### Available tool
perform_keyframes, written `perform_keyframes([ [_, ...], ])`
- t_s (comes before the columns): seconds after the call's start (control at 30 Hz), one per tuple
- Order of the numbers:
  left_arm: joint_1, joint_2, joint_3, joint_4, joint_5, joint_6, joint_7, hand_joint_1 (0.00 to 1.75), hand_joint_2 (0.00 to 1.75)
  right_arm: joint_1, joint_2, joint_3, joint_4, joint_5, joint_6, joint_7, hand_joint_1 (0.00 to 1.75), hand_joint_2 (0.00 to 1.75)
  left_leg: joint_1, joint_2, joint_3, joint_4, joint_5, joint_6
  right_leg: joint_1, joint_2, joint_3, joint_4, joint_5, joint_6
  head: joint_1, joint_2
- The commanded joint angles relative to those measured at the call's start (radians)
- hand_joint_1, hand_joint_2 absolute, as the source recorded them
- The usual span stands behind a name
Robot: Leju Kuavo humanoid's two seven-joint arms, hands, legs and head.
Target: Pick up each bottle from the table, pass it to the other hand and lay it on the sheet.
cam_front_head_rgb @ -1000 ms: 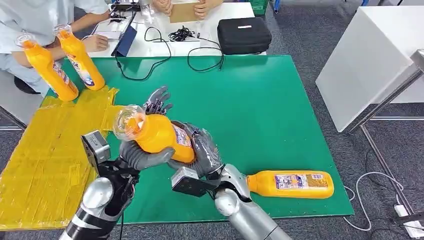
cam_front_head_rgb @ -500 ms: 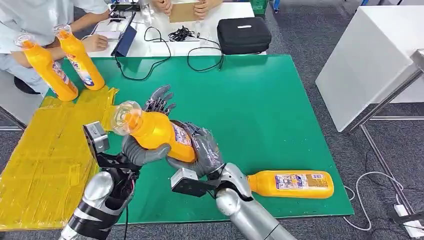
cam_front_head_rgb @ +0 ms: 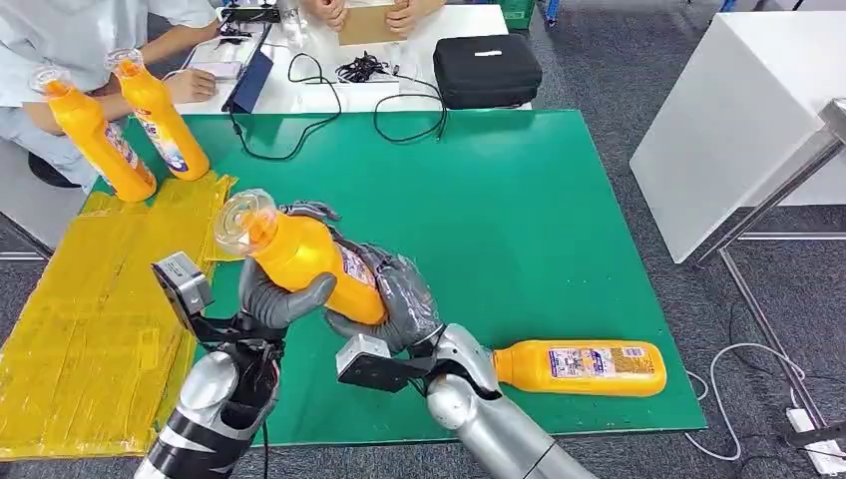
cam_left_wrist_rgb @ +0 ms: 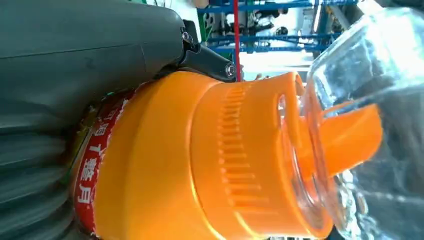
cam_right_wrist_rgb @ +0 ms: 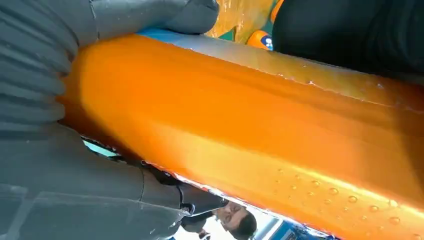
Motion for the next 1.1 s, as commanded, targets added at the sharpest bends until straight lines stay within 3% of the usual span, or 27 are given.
perform_keyframes([
  [0.03,-0.060,-0.011,0.076,0.043,-0.017,0.063,-0.010,1.75,1.75,0.012,-0.011,0.106,0.010,-0.005,0.011,-0.031,1.75,1.75,0.001,0.000,0.006,0.000,-0.002,-0.002,0.002,-0.001,0.006,-0.001,-0.002,-0.001,0.000,0.000],
  [0.27,-0.060,-0.001,0.075,0.040,-0.040,0.078,-0.021,1.75,1.75,0.030,-0.014,0.071,-0.030,-0.049,0.020,-0.024,1.75,1.75,0.001,0.000,0.005,0.000,-0.002,-0.002,0.001,-0.002,0.005,-0.001,-0.002,-0.001,0.000,0.000],
  [0.3,-0.059,0.004,0.076,0.040,-0.060,0.095,-0.026,1.75,1.75,0.044,-0.017,0.056,-0.053,-0.068,0.018,-0.024,0.17,1.75,0.001,0.000,0.007,0.000,-0.003,-0.002,0.002,-0.002,0.007,0.000,-0.003,-0.001,0.000,0.000],
  [0.33,-0.060,0.008,0.078,0.041,-0.086,0.118,-0.031,1.75,1.75,0.053,-0.026,0.049,-0.079,-0.079,0.021,-0.025,0.00,1.75,0.001,-0.001,0.004,0.000,-0.002,-0.002,0.001,-0.002,0.005,-0.001,-0.002,-0.001,0.000,0.000],
  [0.43,-0.071,0.029,0.093,0.060,-0.246,0.241,-0.049,1.75,1.75,0.094,-0.066,0.012,-0.195,-0.099,0.018,-0.014,0.00,1.75,0.001,-0.001,0.004,0.000,-0.002,-0.002,0.001,-0.003,0.005,0.000,-0.002,-0.001,0.000,0.000],
  [0.53,-0.102,0.070,0.097,0.101,-0.661,0.442,-0.001,1.75,1.75,0.146,-0.114,-0.046,-0.332,-0.088,0.016,0.005,0.00,1.75,0.001,-0.003,0.005,0.000,-0.002,-0.002,0.001,-0.004,0.006,0.000,-0.003,-0.001,0.001,0.000],
  [0.67,-0.112,0.078,0.119,0.122,-0.840,0.482,0.063,1.75,1.75,0.165,-0.127,-0.080,-0.371,-0.076,0.042,0.024,0.00,1.75,0.001,-0.002,0.004,-0.001,-0.001,-0.001,0.001,-0.004,0.004,-0.001,-0.002,-0.001,0.000,0.000],
  [0.73,-0.114,0.082,0.142,0.128,-1.156,0.542,0.185,1.75,1.75,0.185,-0.134,-0.122,-0.410,-0.064,0.042,0.034,0.00,1.75,0.001,-0.002,0.004,0.000,-0.001,-0.001,0.001,-0.003,0.004,-0.001,-0.002,0.000,0.000,0.000],
  [0.83,-0.143,0.113,0.176,0.168,-1.569,0.513,0.374,1.75,1.75,0.244,-0.160,-0.197,-0.523,-0.046,0.034,0.039,0.00,1.75,0.001,0.001,0.005,0.000,-0.002,-0.001,0.001,-0.002,0.004,0.000,-0.002,-0.001,0.000,0.000],
  [1.07,-0.155,0.114,0.178,0.190,-1.566,0.512,0.372,1.75,1.75,0.260,-0.166,-0.205,-0.543,-0.046,0.042,0.043,0.00,1.75,0.001,0.001,0.007,0.000,-0.003,-0.002,0.001,-0.002,0.007,0.000,-0.003,-0.001,0.000,0.000],
  [1.1,-0.158,0.121,0.178,0.195,-1.662,0.504,0.423,1.75,1.75,0.264,-0.161,-0.210,-0.542,-0.044,0.040,0.043,0.00,1.75,0.000,0.002,0.004,0.000,-0.001,-0.001,0.001,-0.001,0.003,-0.001,-0.001,-0.001,0.000,0.000],
])
